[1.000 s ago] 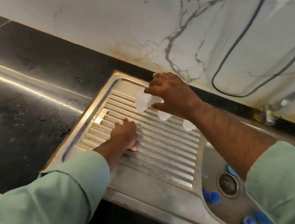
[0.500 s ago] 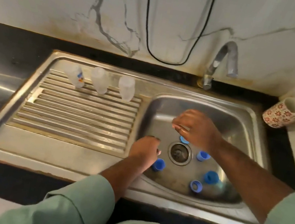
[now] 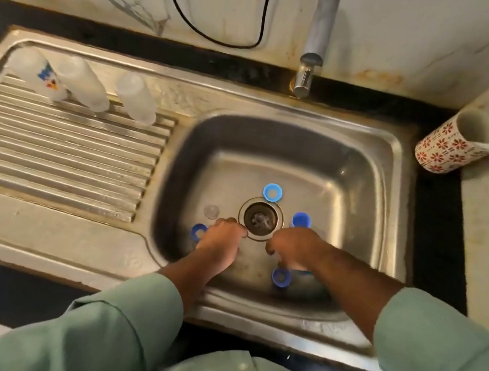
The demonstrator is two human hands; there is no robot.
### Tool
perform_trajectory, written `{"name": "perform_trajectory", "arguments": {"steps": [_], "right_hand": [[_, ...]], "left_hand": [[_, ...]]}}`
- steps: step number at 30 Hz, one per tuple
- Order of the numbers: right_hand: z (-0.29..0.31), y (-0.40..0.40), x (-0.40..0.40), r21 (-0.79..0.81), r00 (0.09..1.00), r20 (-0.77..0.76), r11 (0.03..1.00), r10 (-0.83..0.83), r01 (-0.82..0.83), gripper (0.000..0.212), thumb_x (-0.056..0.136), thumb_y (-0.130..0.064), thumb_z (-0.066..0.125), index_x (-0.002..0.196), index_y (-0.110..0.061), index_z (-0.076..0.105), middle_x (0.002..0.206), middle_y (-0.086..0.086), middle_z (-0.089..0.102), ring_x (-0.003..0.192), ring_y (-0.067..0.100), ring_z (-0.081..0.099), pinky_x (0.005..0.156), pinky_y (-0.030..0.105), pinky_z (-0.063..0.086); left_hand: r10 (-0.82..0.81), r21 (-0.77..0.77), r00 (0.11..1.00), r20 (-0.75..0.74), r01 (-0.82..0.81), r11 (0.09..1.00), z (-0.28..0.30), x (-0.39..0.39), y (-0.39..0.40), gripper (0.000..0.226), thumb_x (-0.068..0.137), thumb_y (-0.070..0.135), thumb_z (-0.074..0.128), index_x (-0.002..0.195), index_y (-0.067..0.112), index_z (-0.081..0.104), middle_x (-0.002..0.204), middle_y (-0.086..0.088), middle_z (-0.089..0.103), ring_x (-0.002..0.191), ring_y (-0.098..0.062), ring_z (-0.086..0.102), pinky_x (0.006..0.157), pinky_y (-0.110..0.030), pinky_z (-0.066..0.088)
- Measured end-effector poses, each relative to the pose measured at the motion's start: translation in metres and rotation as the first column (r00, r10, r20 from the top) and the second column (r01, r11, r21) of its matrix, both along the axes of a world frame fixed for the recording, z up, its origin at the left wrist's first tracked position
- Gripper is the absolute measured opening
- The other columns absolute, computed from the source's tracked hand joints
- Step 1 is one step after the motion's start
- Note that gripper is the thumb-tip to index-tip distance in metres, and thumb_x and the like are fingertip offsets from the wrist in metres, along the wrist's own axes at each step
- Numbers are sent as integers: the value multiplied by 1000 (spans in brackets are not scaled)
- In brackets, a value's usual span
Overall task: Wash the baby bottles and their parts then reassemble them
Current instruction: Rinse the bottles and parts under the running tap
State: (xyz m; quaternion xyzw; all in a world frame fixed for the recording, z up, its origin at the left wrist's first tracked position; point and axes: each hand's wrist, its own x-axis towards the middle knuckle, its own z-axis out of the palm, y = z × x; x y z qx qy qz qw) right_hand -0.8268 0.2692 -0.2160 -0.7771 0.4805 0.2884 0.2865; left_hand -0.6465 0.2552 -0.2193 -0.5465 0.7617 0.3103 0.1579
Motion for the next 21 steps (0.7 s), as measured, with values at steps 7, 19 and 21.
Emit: {"name": "perform_trajectory", "arguments": {"steps": [7, 19, 21], "right_hand": [[-43, 16, 26, 39, 831, -333, 887, 445, -459, 34, 90, -21, 65, 124, -22, 60, 125, 2, 61, 121, 29, 52, 104, 51, 31], [-8, -35, 6, 563, -173, 485, 154, -857, 812, 24, 89, 2, 49, 93, -12, 69, 93, 11, 66, 83, 26, 67, 72, 37, 60], [5, -53, 5, 810, -589, 288, -136, -755, 570, 19, 92, 5, 49, 100, -2, 65, 97, 23, 59, 78, 34, 65, 64, 36, 61]], "left_hand": [[38, 20, 999, 5, -38, 999, -9, -27, -20, 20, 97, 16, 55, 109, 10, 70, 104, -10, 69, 93, -26, 65, 82, -33, 54], [334, -140, 737, -588, -499, 855, 66, -74, -142, 28, 94, 22, 64, 122, 17, 69, 120, -5, 67, 112, -19, 62, 90, -22, 43], [275, -153, 679, -681, -499, 853, 88, -94, -171, 38, 89, 32, 69, 125, 17, 65, 115, -5, 63, 106, -21, 62, 92, -26, 49]]}}
